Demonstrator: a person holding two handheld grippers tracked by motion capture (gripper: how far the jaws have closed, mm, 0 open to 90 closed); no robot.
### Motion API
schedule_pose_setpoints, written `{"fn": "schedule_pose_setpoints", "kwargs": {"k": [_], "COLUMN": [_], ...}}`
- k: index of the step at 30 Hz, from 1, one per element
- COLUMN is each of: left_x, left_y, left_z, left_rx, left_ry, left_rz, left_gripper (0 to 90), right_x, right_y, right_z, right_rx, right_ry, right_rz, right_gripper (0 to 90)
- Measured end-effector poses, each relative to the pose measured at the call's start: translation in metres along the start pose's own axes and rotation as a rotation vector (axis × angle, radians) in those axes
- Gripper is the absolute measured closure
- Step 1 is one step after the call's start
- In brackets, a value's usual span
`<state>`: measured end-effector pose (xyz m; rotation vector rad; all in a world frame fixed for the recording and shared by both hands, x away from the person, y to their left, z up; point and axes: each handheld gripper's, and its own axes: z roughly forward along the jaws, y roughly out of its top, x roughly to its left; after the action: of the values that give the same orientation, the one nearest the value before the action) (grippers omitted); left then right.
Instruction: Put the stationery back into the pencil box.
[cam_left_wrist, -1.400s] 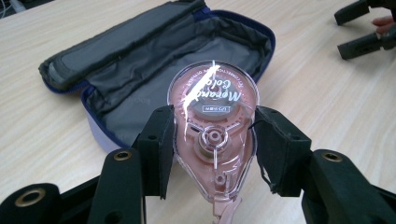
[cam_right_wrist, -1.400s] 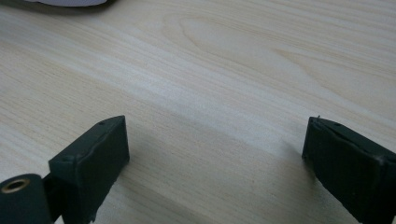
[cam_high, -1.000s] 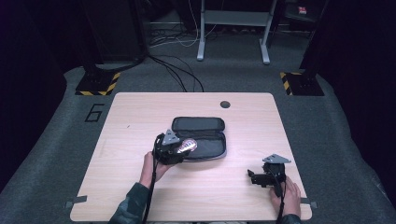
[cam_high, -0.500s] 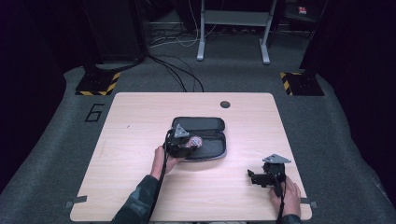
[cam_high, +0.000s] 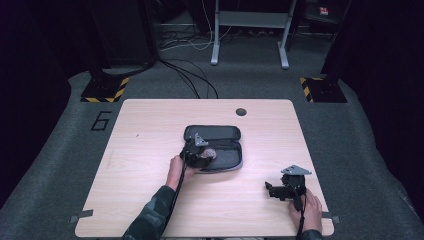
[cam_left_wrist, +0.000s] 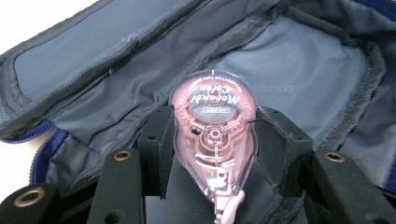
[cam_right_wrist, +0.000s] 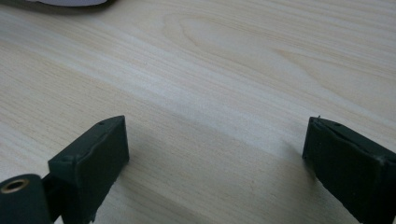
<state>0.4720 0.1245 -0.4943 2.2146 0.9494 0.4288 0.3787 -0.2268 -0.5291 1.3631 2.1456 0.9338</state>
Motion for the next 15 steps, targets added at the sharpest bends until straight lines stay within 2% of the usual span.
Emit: {"fn": "schedule_pose_setpoints", "kwargs": {"k": [4, 7, 8, 9, 12, 14, 15], "left_x": [0.001, 0.004, 0.004, 0.005, 0.004, 0.0, 0.0], "left_y": [-0.001, -0.001, -0.002, -0.002, -0.004, -0.005, -0.005], "left_z": [0.002, -0.001, -0.003, -0.009, -0.022, -0.035, -0.035], "left_rx": [0.007, 0.008, 0.003, 0.0, -0.031, -0.048, -0.048], "left_ry": [0.003, 0.001, -0.002, -0.017, -0.031, -0.02, -0.02], "left_rz": [-0.024, -0.031, -0.038, -0.041, -0.04, -0.027, -0.027], "left_gripper": [43.0, 29.2, 29.2, 23.5, 17.1, 15.5, 15.3], "right_x": [0.0, 0.0, 0.0, 0.0, 0.0, 0.0, 0.0], "right_y": [0.0, 0.0, 0.0, 0.0, 0.0, 0.0, 0.0], "right_z": [0.0, 0.0, 0.0, 0.0, 0.0, 0.0, 0.0], "right_rx": [0.0, 0.0, 0.0, -0.001, 0.0, -0.001, 0.0], "right_ry": [0.0, 0.0, 0.0, 0.0, 0.0, 0.0, 0.0], "right_rz": [0.0, 0.0, 0.0, 0.0, 0.0, -0.002, 0.0], "right_gripper": [6.4, 6.4, 6.4, 6.4, 6.4, 6.4, 6.4]}}
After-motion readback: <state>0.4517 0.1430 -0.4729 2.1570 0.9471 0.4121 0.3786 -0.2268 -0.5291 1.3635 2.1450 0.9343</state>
